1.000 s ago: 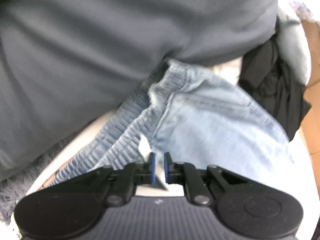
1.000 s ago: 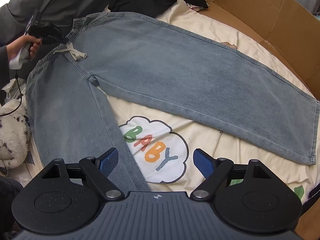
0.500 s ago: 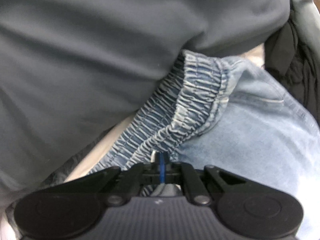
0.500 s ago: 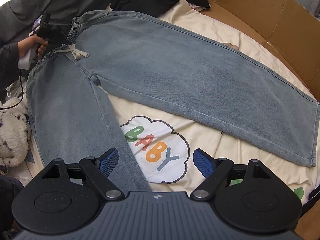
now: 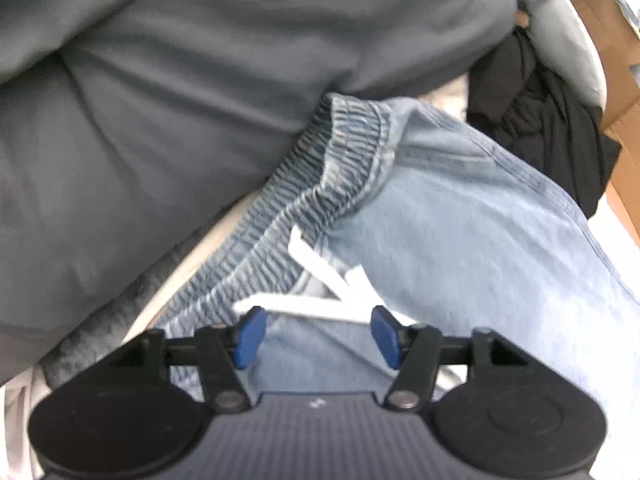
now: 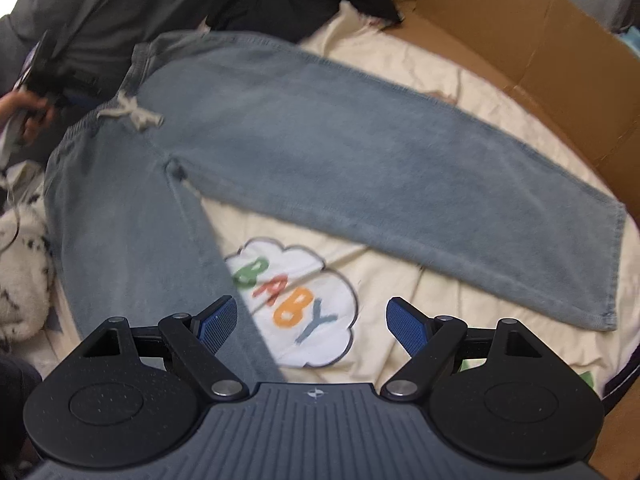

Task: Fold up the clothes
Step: 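Open the left gripper and release the waistband onto the jeans, then lower the right gripper to the jeans leg side seam and pinch it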

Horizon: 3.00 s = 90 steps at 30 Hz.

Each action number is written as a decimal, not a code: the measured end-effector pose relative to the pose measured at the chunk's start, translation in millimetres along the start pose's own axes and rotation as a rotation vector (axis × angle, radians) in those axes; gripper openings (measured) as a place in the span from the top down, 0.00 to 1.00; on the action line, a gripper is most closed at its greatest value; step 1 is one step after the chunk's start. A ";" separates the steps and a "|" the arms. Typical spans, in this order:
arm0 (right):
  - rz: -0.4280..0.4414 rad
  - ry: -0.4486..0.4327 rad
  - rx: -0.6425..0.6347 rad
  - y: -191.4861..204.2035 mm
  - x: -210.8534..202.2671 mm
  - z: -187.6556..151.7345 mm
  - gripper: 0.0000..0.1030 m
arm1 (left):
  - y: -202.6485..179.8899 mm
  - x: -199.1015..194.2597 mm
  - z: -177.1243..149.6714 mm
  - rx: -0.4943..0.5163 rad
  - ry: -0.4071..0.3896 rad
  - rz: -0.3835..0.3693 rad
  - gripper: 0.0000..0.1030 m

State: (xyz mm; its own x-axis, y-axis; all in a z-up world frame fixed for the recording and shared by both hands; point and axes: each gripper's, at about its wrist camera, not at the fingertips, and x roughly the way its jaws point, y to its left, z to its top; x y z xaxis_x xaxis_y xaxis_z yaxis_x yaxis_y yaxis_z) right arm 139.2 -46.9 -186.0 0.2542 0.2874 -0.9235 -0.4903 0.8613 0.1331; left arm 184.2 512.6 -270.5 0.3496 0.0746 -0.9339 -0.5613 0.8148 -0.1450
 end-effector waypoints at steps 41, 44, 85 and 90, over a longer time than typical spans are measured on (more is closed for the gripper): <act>0.011 -0.181 -0.111 52.6 -73.6 -42.4 0.16 | 54.1 -59.0 -162.7 -0.293 0.130 0.008 0.80; 0.019 -0.155 -0.090 55.3 -61.7 -54.8 0.16 | 50.2 -41.0 -168.6 -0.286 0.161 0.008 0.80; 0.253 0.170 -0.515 180.4 70.5 -192.1 0.31 | 45.1 -101.8 -192.5 -0.287 0.154 0.106 0.70; 0.182 0.147 -0.478 191.9 78.5 -205.8 0.34 | 48.6 -121.9 -194.2 -0.266 0.127 0.115 0.65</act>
State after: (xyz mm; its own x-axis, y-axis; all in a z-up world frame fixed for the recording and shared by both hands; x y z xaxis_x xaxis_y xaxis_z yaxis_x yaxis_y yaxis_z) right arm -106.5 54.7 -307.1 0.0269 0.3228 -0.9461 -0.8496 0.5061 0.1485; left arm -31.4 431.5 -227.2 0.1857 0.0718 -0.9800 -0.7740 0.6251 -0.1009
